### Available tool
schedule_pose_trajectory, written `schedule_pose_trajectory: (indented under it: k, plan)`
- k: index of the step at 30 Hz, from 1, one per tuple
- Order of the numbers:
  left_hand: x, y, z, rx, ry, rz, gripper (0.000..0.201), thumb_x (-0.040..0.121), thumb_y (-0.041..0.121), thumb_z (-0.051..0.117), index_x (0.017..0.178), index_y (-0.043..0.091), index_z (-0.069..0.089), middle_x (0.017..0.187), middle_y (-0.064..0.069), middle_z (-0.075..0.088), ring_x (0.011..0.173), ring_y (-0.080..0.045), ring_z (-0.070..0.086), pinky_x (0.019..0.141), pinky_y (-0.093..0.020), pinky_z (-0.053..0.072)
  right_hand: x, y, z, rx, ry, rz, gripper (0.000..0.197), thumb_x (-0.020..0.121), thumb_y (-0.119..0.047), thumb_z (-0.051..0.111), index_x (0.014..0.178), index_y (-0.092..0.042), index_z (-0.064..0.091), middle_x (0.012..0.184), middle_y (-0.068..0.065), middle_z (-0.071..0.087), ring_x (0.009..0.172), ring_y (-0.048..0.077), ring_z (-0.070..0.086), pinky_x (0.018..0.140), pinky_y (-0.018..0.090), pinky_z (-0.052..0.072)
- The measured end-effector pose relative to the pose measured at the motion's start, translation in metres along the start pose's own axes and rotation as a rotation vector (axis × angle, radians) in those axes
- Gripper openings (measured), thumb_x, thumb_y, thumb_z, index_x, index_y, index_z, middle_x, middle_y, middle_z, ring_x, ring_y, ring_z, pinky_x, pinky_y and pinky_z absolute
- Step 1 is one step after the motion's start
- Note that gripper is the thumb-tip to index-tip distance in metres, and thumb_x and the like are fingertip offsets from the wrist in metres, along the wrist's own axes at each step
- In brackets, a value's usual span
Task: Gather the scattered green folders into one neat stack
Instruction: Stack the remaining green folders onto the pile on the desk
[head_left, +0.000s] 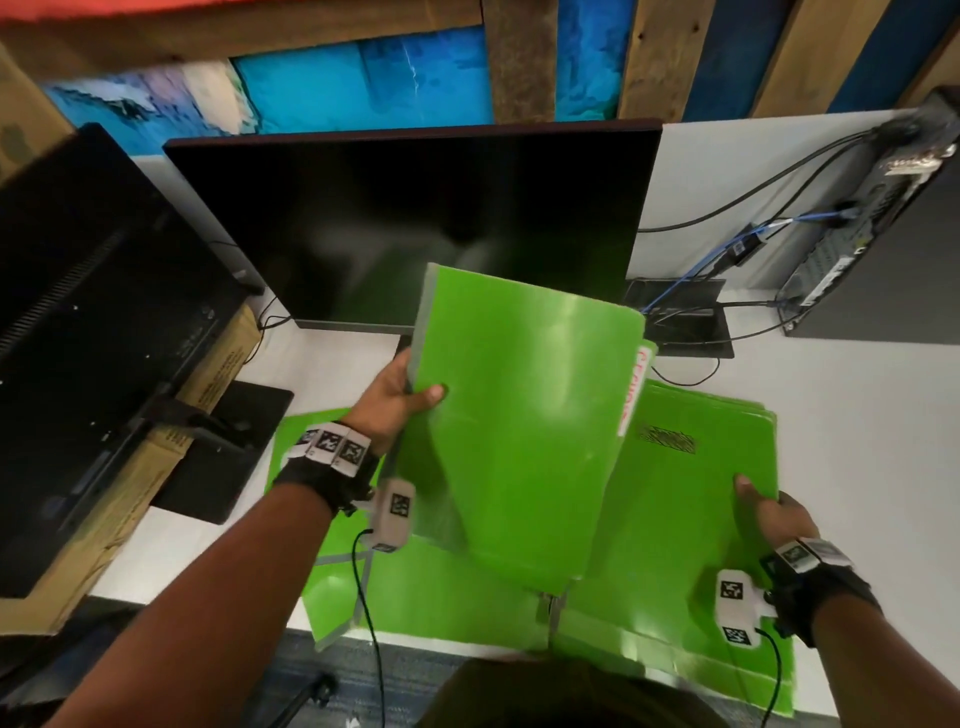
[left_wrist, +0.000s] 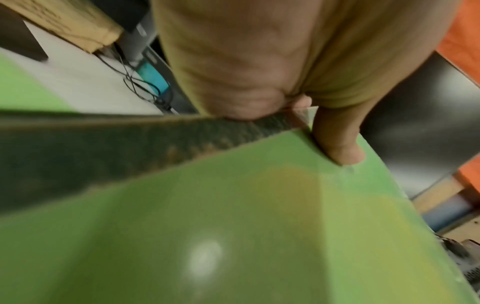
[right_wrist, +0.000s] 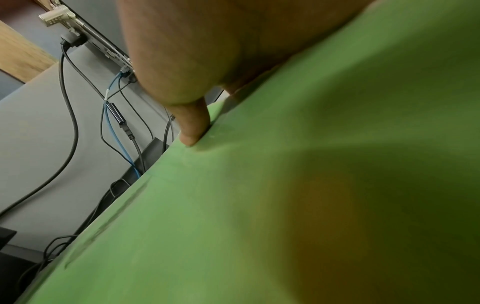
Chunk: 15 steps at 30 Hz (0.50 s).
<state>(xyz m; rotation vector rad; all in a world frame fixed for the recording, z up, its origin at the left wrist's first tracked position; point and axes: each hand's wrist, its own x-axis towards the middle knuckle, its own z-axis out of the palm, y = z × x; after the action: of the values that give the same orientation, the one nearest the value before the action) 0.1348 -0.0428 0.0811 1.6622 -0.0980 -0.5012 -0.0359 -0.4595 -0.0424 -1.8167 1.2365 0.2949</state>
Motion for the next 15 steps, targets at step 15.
schedule_pose_trajectory:
  k: [15]
  plan:
    - [0.021,-0.081,0.137,0.342,0.089,-0.300,0.067,0.083,0.023,0.073,0.139,0.006,0.041,0.139,-0.012,0.051,0.130,-0.031,0.046,0.110,-0.043,0.036,0.005,0.005,-0.004,0.047,-0.061,-0.011,0.057,0.090,-0.050,0.052,0.127,-0.006,0.057,0.125,0.022,0.060,0.108,0.039,0.058,0.093,0.042,0.045]
